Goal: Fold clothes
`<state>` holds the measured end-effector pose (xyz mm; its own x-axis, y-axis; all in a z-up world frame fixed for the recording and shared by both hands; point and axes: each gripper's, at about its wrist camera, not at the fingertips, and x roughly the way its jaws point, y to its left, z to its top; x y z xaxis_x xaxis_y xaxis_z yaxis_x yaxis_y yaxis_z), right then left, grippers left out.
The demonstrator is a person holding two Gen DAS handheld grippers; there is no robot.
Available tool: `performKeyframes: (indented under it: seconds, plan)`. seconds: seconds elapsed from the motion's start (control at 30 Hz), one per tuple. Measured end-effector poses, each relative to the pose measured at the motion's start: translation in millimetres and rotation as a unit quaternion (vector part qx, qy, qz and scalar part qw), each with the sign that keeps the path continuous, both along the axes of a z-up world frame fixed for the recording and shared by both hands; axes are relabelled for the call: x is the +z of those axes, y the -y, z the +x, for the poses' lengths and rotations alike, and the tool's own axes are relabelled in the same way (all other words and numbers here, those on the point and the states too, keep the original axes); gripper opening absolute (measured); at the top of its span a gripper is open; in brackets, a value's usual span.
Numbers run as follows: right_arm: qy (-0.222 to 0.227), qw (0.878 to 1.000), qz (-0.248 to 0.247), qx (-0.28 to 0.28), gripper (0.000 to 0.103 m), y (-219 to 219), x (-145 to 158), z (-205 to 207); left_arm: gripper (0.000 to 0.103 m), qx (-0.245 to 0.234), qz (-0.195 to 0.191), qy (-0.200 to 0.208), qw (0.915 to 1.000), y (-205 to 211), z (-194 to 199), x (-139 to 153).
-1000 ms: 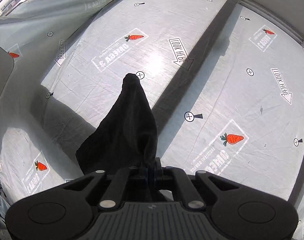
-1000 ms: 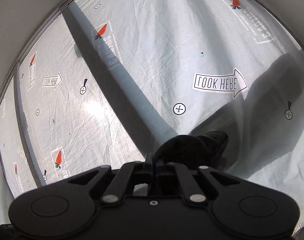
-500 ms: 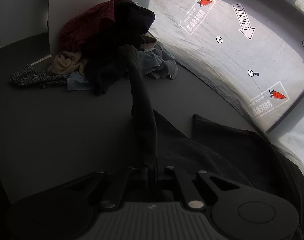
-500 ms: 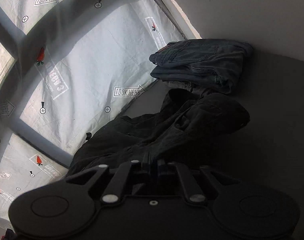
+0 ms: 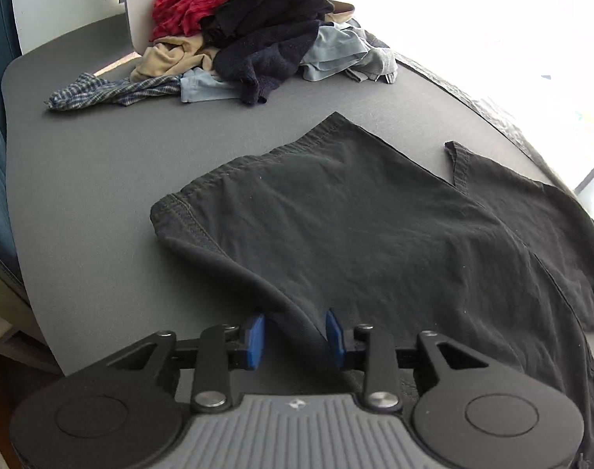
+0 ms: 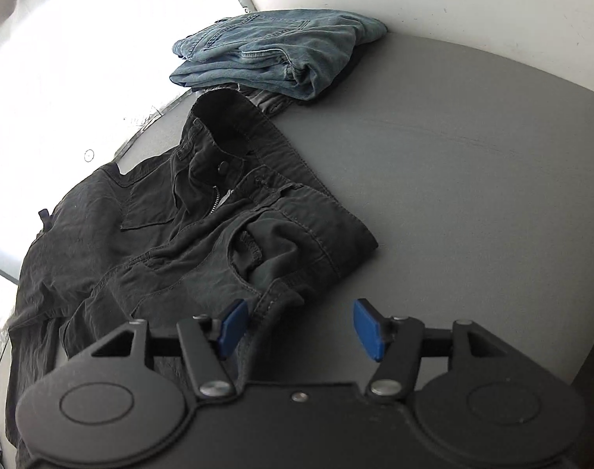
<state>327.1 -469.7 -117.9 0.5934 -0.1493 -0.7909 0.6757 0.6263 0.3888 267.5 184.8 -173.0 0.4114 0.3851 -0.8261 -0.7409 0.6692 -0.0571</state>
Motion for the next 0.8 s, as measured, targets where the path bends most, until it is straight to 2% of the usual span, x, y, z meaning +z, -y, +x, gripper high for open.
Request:
performKeyframes:
  seconds: [0.03,0.07,0.13,0.23,0.3,0.43,0.53,0.57,0.63,0.67,0.7,0.8]
  plan:
    - [0.003,1.000,0.005,-0.007,0.070,5,-3,-2,0.071,-0.007,0.028,0.000,0.9996,6,-2,4]
    - [0.006,1.000,0.007,-0.013,0.075,8,-5,-4,0.075,-0.015,0.043,0.006,0.9989,11,-5,7]
    - [0.013,1.000,0.013,-0.021,0.080,16,-11,-6,0.085,-0.025,0.046,0.021,0.9984,16,-7,13]
    - [0.031,0.999,0.034,-0.025,0.082,27,-21,-3,0.087,-0.030,0.031,0.024,0.9988,28,-7,16]
    - [0.049,0.996,0.067,-0.035,0.083,37,-29,1,0.087,-0.032,0.023,0.028,0.9988,38,-7,18]
    - [0.103,0.976,0.168,-0.089,0.083,59,-47,5,0.087,-0.040,0.004,0.042,0.9983,59,-8,22]
    - [0.109,0.963,0.212,-0.126,0.091,70,-59,10,0.087,-0.060,0.016,0.039,0.9973,78,-9,26]
    - [0.107,0.962,0.215,-0.127,0.099,71,-59,13,0.087,-0.067,0.022,0.036,0.9968,84,-9,27]
    - [0.101,0.963,0.216,-0.124,0.097,72,-57,19,0.087,-0.074,0.027,0.032,0.9964,95,-11,28]
    - [0.093,0.969,0.202,-0.109,0.078,71,-54,24,0.087,-0.075,0.027,0.030,0.9964,99,-12,27]
    - [0.082,0.976,0.184,-0.081,0.036,70,-51,30,0.087,-0.073,0.023,0.028,0.9967,103,-13,26]
    - [0.085,0.983,0.155,-0.052,0.025,71,-42,31,0.087,-0.070,0.014,0.024,0.9971,112,-12,23]
